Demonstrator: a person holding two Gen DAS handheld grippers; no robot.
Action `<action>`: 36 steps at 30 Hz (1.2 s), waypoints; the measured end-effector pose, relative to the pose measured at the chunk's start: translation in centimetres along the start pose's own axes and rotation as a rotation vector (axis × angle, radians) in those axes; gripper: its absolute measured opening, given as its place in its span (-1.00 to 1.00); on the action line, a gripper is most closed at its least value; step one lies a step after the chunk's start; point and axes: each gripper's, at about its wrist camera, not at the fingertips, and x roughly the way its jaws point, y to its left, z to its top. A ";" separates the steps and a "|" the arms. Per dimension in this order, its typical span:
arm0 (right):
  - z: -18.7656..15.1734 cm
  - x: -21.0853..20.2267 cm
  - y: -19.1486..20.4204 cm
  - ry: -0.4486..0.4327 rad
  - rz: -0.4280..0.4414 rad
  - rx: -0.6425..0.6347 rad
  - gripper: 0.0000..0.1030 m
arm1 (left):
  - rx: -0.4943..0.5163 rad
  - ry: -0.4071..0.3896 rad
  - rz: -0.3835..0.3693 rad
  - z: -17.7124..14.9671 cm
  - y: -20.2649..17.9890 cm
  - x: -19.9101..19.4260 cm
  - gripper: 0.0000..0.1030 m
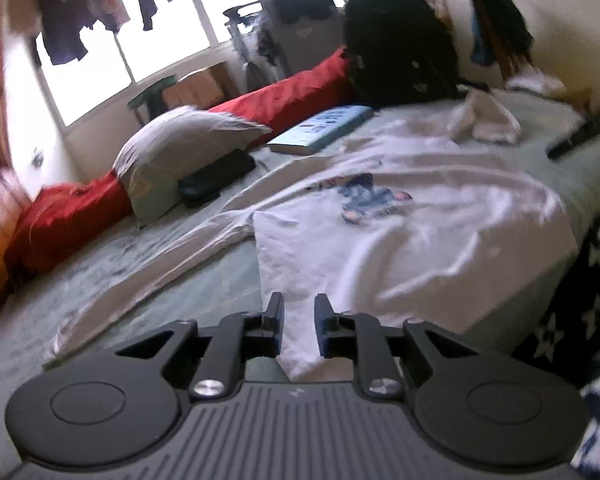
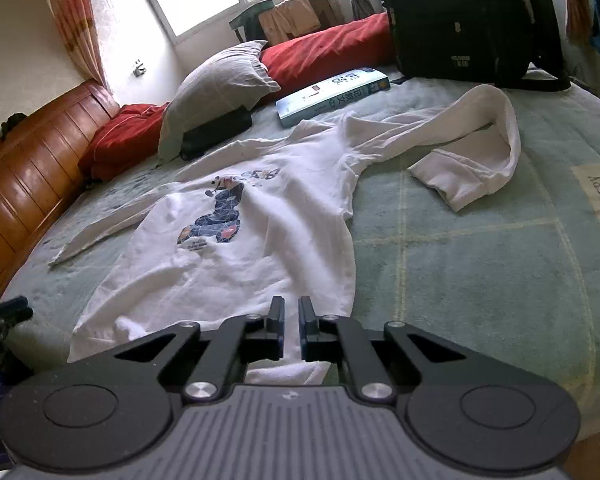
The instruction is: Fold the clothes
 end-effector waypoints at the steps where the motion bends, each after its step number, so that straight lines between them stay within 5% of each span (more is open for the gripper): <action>1: 0.0 0.1 0.1 0.000 -0.001 0.000 -0.77 | -0.032 0.012 -0.016 0.3 0.7 0.7 -0.64; 12: 0.2 1.4 -0.7 0.019 -0.021 0.000 -0.41 | -0.456 0.212 -0.202 2.3 8.2 14.0 -0.35; 16: 1.3 3.4 -1.5 0.038 -0.029 0.010 -0.25 | -0.616 0.226 -0.241 1.9 10.5 18.2 -0.15; 23: 4.2 7.4 -2.5 0.034 -0.031 0.042 -0.07 | -1.038 0.221 -0.338 -0.8 15.6 25.5 -0.16; 26: 4.9 8.6 -2.7 0.029 -0.028 0.047 -0.04 | -1.143 0.202 -0.383 -1.8 16.6 28.0 -0.16; 31: 5.6 9.9 -3.1 0.034 -0.020 0.041 0.01 | -1.200 0.182 -0.402 -1.2 17.0 30.7 -0.14; 36: 6.1 10.8 -3.6 0.034 -0.024 0.046 0.04 | -1.126 0.175 -0.347 0.4 16.5 31.9 -0.17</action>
